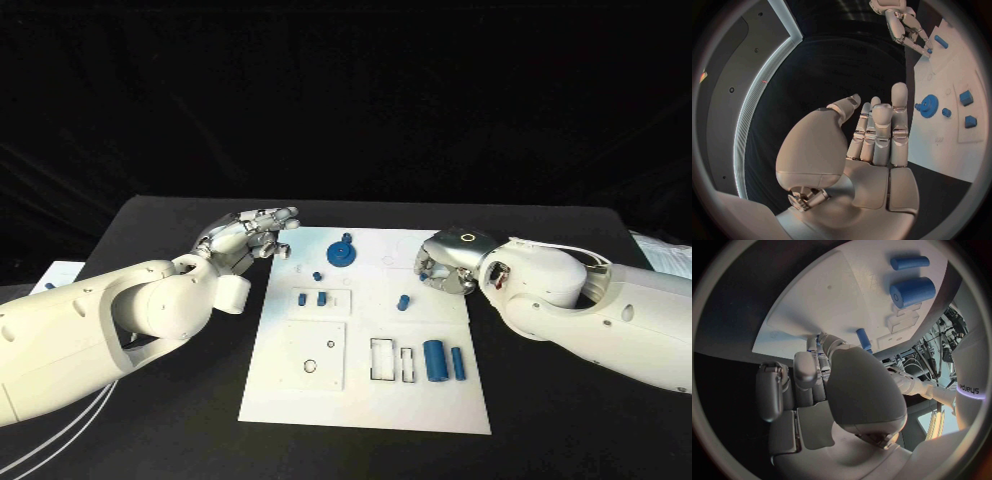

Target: Assemble the parts on the task board

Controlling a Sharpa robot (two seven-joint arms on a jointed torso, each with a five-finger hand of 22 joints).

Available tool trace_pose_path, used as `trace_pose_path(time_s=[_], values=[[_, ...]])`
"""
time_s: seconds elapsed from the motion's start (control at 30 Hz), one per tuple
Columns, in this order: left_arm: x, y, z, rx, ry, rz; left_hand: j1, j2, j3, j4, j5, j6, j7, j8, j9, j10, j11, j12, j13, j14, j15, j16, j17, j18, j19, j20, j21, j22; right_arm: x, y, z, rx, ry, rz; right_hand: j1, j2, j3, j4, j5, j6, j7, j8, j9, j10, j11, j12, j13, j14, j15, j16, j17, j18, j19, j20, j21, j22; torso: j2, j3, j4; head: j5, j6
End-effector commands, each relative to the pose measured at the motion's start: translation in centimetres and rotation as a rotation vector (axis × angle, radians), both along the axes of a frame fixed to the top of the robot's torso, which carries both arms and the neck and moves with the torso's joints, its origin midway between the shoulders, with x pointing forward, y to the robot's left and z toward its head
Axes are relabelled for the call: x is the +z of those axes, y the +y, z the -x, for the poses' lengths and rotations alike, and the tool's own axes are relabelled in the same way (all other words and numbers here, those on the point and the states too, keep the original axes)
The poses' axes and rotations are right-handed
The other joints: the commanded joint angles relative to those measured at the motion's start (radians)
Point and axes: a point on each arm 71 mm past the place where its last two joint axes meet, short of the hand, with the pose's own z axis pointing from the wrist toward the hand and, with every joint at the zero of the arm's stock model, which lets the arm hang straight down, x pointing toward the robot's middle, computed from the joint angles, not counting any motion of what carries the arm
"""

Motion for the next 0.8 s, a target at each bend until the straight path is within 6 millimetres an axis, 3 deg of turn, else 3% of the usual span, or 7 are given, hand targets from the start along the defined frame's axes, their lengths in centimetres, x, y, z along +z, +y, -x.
trace_pose_path(time_s=[0.03,0.4,0.6,0.8], values=[[0.2,-0.3,0.1,-0.022,-0.023,0.003,0.002,0.009,-0.007,0.0,0.002,-0.008,-0.002,0.004,-0.002,-0.011,0.001,0.007,0.002,-0.008,0.003,-0.003,-0.002,0.017,-0.006,0.002,-0.006,-0.003,-0.3,0.1,0.0,0.002,0.022,0.035,-0.005,0.009,0.009,-0.001,-0.005,0.013,0.0,0.002,0.002,0.012,-0.001,0.001,-0.005,0.037,-0.005,0.007,0.004,-0.001,0.01,0.001,0.006,0.101,0.0,0.0,0.0003,0.0,-0.001],[0.1,-0.2,0.2,-0.025,-0.022,-0.01,0.001,0.015,-0.015,0.001,0.003,-0.021,0.002,0.001,-0.006,-0.021,0.004,0.015,0.003,-0.002,0.005,0.009,0.01,0.015,0.004,0.003,0.005,0.001,-0.6,0.5,0.1,0.004,0.031,0.046,-0.009,0.026,0.028,-0.028,-0.01,0.062,-0.003,0.017,0.016,0.067,-0.013,0.01,-0.02,0.043,-0.016,0.031,0.015,-0.007,0.027,-0.007,0.022,0.123,0.0,-0.0001,0.0006,0.003,-0.005],[0.1,-0.2,0.2,-0.025,-0.022,-0.012,0.003,0.018,-0.022,-0.002,0.003,-0.041,0.007,-0.003,-0.011,-0.026,0.007,0.024,0.005,0.006,0.007,0.023,0.024,0.008,0.023,0.004,0.039,0.017,-0.3,0.7,0.1,-0.002,-0.023,0.028,0.002,0.041,0.061,-0.058,-0.036,0.07,0.004,0.015,0.024,0.087,-0.009,0.002,-0.031,0.043,-0.014,0.042,0.017,-0.009,0.032,-0.009,0.027,0.131,0.0,-0.0004,0.0,0.003,-0.006],[0.2,-0.2,0.2,-0.028,-0.023,-0.011,0.003,0.018,-0.022,-0.002,0.003,-0.043,0.007,-0.003,-0.011,-0.028,0.008,0.025,0.005,0.003,0.007,0.02,0.015,0.01,0.021,0.004,0.031,0.012,0.4,1.0,0.4,0.002,-0.086,-0.024,-0.003,0.037,0.089,-0.079,-0.043,0.066,0.01,0.007,0.027,0.089,-0.005,-0.005,-0.041,0.042,-0.01,0.05,0.018,-0.009,0.034,-0.007,0.03,0.134,-0.001,-0.0001,0.0,0.003,-0.005]])
